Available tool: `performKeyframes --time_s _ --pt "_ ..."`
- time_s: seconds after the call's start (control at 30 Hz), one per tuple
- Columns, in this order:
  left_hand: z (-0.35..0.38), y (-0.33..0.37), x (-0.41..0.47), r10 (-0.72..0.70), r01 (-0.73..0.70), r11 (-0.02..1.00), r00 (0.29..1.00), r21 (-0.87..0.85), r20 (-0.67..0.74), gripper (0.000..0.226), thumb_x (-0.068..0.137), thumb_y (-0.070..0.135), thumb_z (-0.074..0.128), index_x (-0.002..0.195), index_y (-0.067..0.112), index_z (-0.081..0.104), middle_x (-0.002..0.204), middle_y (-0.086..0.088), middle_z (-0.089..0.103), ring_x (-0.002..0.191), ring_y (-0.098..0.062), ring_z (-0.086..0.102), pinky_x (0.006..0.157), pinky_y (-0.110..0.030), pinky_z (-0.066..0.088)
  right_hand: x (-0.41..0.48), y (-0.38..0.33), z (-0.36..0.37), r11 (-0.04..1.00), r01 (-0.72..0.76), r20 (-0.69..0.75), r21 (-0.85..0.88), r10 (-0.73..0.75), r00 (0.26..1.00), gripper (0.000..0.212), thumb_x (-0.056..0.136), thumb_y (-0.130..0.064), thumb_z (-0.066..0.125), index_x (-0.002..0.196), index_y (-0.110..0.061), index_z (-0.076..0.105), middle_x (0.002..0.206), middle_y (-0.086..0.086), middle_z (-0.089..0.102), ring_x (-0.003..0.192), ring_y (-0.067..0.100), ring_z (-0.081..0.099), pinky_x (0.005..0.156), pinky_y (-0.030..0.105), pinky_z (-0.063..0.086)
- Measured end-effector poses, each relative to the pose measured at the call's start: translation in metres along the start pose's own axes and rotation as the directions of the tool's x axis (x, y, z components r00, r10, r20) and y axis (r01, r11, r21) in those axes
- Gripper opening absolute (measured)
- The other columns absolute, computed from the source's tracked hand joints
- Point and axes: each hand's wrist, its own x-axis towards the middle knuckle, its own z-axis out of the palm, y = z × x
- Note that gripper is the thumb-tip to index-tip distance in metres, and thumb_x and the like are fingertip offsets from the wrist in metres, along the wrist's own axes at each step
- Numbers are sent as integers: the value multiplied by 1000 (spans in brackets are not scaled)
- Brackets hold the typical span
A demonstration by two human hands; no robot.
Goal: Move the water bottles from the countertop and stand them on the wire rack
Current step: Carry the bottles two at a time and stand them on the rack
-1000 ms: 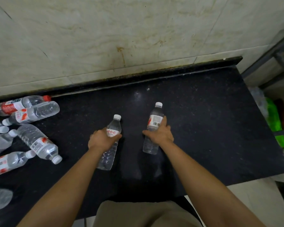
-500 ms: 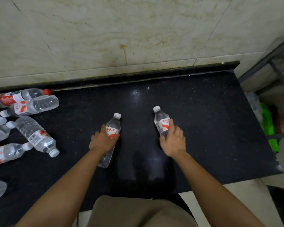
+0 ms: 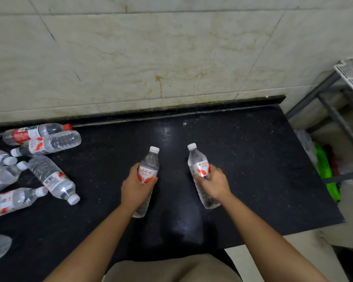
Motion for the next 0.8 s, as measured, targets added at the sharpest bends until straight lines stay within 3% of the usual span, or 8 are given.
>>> performKeyframes --time_s 0.07,0.2,0.3,0.47,0.53,0.63,0.7,0.8 --pt "-5 17 3 47 -50 995 998 -86 -42 67 78 37 83 137 31 52 110 10 67 104 -16 66 97 -39 53 -7 -3 -9 984 68 -17 163 -66 998 29 87 -40 74 110 -27 63 101 -9 65 100 16 64 76 26 47" --pt "-12 62 12 168 -177 963 984 -204 -63 62 78 37 84 132 31 55 110 13 66 103 -13 66 97 -40 54 -25 -12 -38 902 147 -142 406 -96 985 30 80 -52 75 107 -45 65 107 -12 72 108 13 66 94 37 53" --pt "-3 95 12 250 -254 929 967 -268 -49 60 78 36 85 131 28 57 111 11 67 103 -12 67 95 -41 56 -48 -12 -67 795 217 -261 566 -77 962 24 92 -29 73 110 -43 66 107 -13 75 103 9 71 92 33 55" --pt "31 156 -13 374 -337 860 927 -384 22 57 78 33 86 127 29 59 112 11 70 102 -9 69 94 -43 58 -84 4 -120 454 291 -411 842 193 891 26 95 -23 62 119 -16 67 105 4 74 91 18 72 81 32 58" --pt "48 184 -36 431 -368 821 901 -437 51 59 79 31 85 131 28 57 113 13 70 103 -7 70 94 -40 58 -99 13 -146 282 302 -385 911 313 868 35 81 -32 58 110 -12 66 92 9 70 79 22 68 76 38 55" --pt "75 228 -80 505 -401 763 859 -507 81 62 79 29 86 135 25 57 113 15 71 101 0 70 95 -32 57 -125 33 -188 77 331 -338 940 325 883 27 77 -32 56 93 -11 58 70 6 61 60 19 60 61 31 51" --pt "96 255 -111 560 -432 735 821 -523 110 62 79 30 86 134 27 58 114 14 72 101 1 70 94 -31 57 -141 52 -217 56 355 -355 933 296 887 31 78 -34 66 96 -11 57 71 6 59 59 18 59 58 30 51" --pt "139 291 -159 635 -494 699 762 -518 130 65 76 31 88 134 27 58 118 12 72 104 0 70 96 -32 56 -161 99 -258 219 418 -469 882 310 827 45 72 -39 85 104 -16 66 82 2 70 73 17 69 71 37 58"
